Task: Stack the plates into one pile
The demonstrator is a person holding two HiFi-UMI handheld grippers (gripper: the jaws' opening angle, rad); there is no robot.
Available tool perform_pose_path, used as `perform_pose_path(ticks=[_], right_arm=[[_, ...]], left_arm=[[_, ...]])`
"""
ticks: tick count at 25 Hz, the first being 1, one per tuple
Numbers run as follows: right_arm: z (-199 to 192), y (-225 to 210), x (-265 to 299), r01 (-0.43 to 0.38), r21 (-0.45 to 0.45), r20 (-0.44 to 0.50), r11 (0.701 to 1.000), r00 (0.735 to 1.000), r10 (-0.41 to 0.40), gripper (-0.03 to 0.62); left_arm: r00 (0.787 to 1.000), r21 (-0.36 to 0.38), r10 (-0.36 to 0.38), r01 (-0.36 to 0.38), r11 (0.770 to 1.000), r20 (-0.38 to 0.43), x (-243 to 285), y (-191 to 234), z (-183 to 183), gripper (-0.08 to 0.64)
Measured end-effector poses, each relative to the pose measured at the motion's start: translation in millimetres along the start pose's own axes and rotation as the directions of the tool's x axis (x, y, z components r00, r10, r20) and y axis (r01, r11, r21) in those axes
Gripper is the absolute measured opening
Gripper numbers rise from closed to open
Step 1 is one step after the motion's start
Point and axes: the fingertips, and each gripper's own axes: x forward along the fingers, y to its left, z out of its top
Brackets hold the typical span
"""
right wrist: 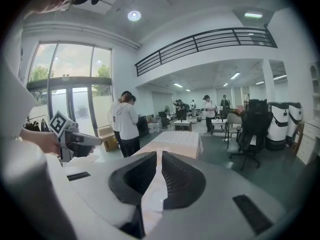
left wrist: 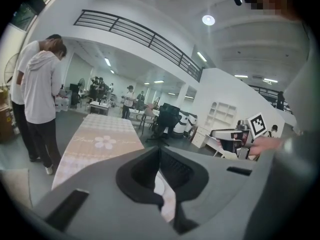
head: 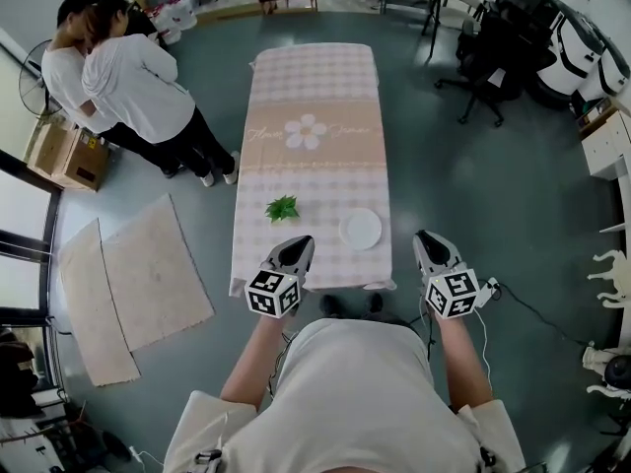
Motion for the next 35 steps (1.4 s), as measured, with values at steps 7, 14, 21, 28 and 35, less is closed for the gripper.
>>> perform_pose_path(ticks=[7, 14, 21, 28, 35], right_arm=[[28.8, -22.0, -3.1, -0.055, -0.044, 0.046, 0.997, 0.997, 0.058, 0.052], [52.6, -14.9, -2.6, -0.105, -0.086, 0.119, 0.991, 0.986, 0.115, 0.046], [51.3, -16.3, 1.6, -0.119, -0.081, 0.116, 0.990, 0.985, 0.128, 0.046], [48.9, -22.0, 5.3, -0.114, -0.067, 0.107, 0.991, 0.987, 0.121, 0.046], [48.0, -21.2, 5.5, -0.117, -0.065, 0.113, 0.991, 0.986, 0.123, 0.046]], left_arm=[[0.997, 0.058, 0.039, -0.043, 0.997, 0.068, -4.4, -10.5, 35.5, 0.009], [0.993, 0.061, 0.062, -0.069, 0.996, 0.101, -10.5, -12.1, 45.1, 0.008], [0.990, 0.050, 0.073, -0.079, 0.996, 0.118, -8.1, -15.4, 47.1, 0.008], [0.990, 0.034, 0.079, -0.083, 0.996, 0.117, -6.4, -13.5, 46.6, 0.008], [0.990, 0.025, 0.086, -0.089, 0.996, 0.115, -8.8, -11.9, 43.5, 0.008]])
